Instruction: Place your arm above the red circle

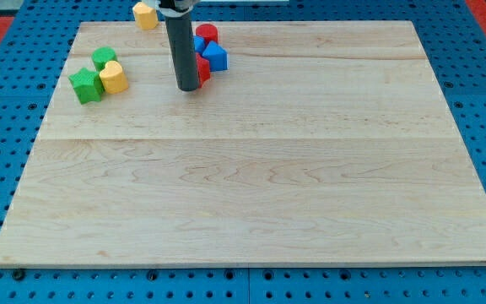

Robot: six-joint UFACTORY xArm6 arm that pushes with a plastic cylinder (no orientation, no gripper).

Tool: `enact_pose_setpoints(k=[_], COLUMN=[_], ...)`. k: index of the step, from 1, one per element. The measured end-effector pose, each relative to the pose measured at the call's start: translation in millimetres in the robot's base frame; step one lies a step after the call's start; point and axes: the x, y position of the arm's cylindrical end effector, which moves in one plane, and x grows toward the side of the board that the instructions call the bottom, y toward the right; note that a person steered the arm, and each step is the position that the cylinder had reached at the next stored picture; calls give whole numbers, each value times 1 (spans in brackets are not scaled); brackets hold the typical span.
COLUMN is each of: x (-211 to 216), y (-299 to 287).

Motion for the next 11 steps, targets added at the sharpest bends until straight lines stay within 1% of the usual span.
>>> enact_pose_setpoints(k=[1,3,4,5,6,7,8,9,10,11], x=[3,-68,-87,-87,-92,-115,-131,-145,-145,-131], y=[-40,-45,-24,-2,-12,-29,3,15,38,45])
